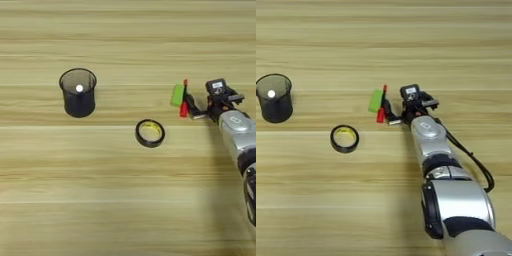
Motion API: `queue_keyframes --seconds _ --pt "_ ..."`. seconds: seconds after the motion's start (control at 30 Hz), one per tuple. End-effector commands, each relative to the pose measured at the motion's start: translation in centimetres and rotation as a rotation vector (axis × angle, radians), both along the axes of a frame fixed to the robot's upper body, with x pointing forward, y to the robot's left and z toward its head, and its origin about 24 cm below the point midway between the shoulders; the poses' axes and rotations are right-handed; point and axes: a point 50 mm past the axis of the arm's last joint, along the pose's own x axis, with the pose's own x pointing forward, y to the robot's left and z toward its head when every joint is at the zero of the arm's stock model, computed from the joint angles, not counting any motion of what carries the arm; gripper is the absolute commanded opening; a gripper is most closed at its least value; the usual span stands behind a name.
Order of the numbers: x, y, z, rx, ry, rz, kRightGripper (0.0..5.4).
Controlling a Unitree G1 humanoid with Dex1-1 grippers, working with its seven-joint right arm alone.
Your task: Move the objects on the table
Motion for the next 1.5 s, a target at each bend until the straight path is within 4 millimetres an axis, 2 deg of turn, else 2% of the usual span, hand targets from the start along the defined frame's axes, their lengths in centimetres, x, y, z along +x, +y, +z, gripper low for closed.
queue_keyframes --seconds 0.03,0.7,1.5 --pt "2.5 0.6 4.3 -0.028 -0.146 0.039 5.37" --pt "3.5 3.7 4.9 -0.021 -0.163 0.127 5.37" --pt "3.3 7.0 3.7 -0.022 -0.125 0.24 5.37"
